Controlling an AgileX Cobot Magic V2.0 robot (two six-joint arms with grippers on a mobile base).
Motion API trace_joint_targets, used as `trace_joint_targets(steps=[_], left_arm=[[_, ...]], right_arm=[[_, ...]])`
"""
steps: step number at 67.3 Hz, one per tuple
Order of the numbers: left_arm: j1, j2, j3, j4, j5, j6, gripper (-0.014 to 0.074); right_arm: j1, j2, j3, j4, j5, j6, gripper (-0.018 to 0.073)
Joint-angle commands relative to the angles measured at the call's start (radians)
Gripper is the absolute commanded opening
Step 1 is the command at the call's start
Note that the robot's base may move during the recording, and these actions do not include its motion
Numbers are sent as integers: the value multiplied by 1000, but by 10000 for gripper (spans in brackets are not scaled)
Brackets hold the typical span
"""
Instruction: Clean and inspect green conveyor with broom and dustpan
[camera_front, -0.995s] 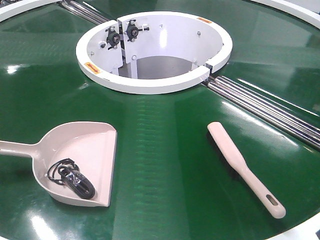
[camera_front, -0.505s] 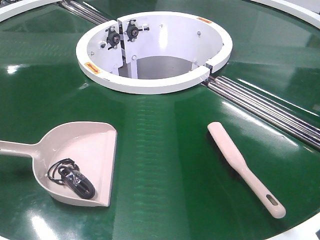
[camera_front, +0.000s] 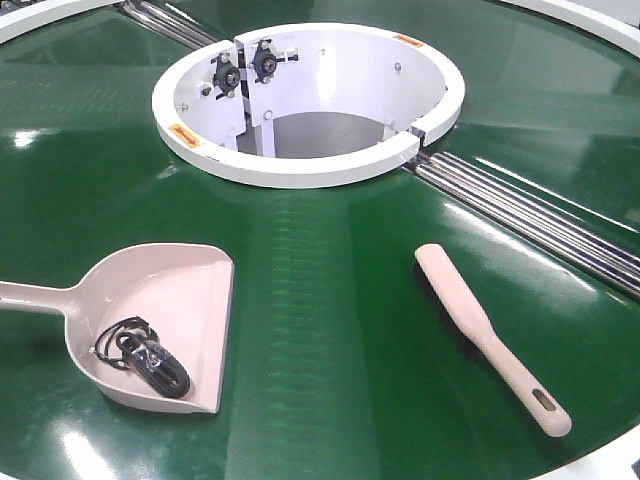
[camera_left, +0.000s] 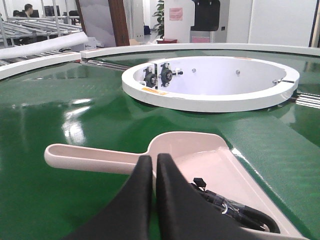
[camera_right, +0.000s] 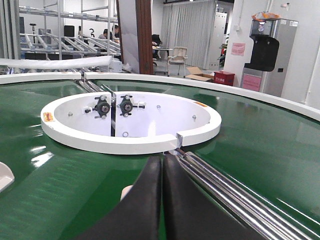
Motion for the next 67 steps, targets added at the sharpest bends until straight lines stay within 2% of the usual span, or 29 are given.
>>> trace_joint_targets(steps=[1,57,61,67], left_arm=[[2,-15,28,-9,-88,-16,-7],[2,-15,28,-9,-88,-16,-7],[2,-15,28,-9,-88,-16,-7],[2,-15,28,-9,-88,-16,-7]], right_arm=[[3,9,-27,-3,-76,-8,-10],[2,6,-26,-3,-76,-8,-10],[-12,-13,-15,-9,-74,-11,-10],[-89,-20,16,-2,-75,0,-10]])
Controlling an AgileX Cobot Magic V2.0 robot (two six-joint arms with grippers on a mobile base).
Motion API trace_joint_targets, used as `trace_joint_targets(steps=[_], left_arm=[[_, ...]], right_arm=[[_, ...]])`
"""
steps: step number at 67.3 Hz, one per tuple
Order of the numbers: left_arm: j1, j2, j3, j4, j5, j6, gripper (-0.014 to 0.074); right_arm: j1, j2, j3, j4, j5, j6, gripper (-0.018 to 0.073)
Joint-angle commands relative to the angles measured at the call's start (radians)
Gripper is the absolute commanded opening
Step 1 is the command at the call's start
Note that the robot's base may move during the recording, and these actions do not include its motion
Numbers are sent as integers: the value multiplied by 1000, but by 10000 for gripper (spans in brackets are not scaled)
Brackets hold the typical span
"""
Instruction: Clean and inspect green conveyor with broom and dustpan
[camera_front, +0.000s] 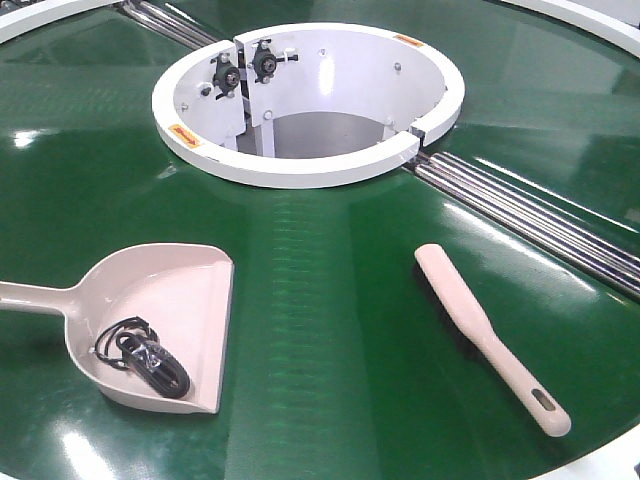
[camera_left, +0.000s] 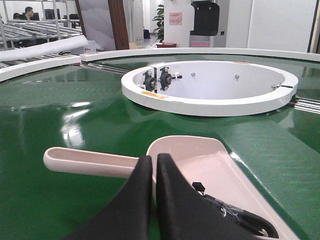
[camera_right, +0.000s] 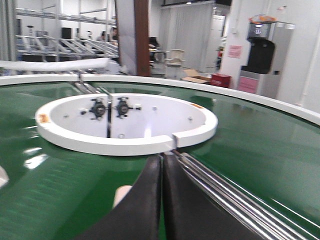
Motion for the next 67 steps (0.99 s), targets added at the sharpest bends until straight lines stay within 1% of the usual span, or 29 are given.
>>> trace_joint_targets(steps=[1,5,9,17,24,28,67], left_arm=[[2,-15,28,-9,-76,-10,-7],[2,-15,28,-9,-76,-10,-7],[2,-15,28,-9,-76,-10,-7],[2,-15,28,-9,-76,-10,-7],[2,-15,28,-9,-76,-10,-7],[2,-15,28,-9,-76,-10,-7],[2,-15,28,-9,-76,-10,-7]], right_arm=[[-68,6,1,-1,-74,11,-10],[-112,0,28,-9,-74,66,-10],[-128,-29,53,-32,-74,109,-10],[-128,-135,125,-94,-75,161,-10],[-128,-221,201,-90,-77,182,-10],[-123,-222,199,-91,-32,196,-10],[-124,-223,200,-90,-20,203,-10]])
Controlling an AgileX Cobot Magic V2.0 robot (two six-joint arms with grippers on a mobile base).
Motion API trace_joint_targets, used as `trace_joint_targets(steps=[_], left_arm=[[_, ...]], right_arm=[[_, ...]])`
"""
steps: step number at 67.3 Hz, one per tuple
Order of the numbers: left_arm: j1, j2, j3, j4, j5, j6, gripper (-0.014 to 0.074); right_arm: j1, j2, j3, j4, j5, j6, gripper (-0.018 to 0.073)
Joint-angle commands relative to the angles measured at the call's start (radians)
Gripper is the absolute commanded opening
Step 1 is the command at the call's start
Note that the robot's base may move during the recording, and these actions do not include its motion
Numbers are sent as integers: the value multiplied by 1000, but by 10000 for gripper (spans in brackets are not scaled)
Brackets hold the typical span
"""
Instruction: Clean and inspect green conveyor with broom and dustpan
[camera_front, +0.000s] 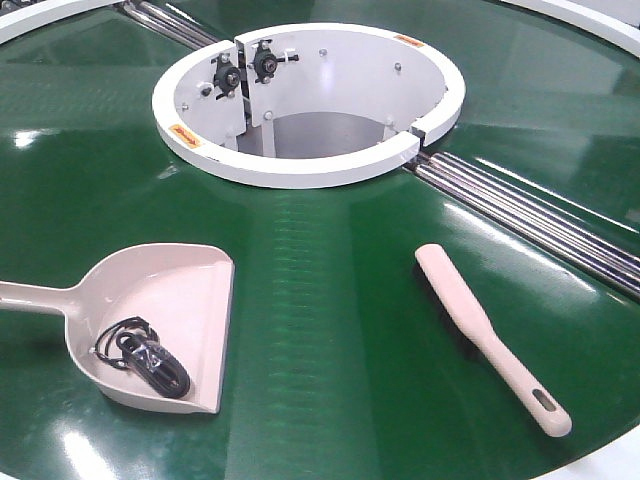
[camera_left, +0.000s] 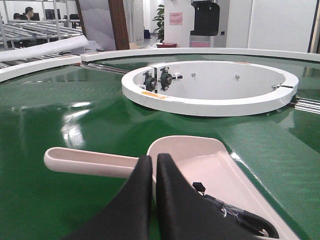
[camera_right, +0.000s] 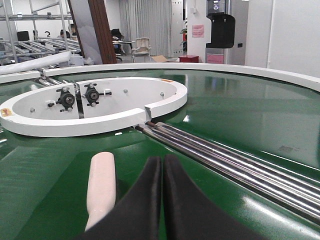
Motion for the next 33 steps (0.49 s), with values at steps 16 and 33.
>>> trace_joint_targets(steps=[16,33], left_arm=[[1,-15,28,-9,-76,-10,-7],[1,-15,28,-9,-76,-10,-7]], right_arm=[[-4,-19,13,-10,-66,2,-10],[-4,-19,13,-10,-66,2,-10]])
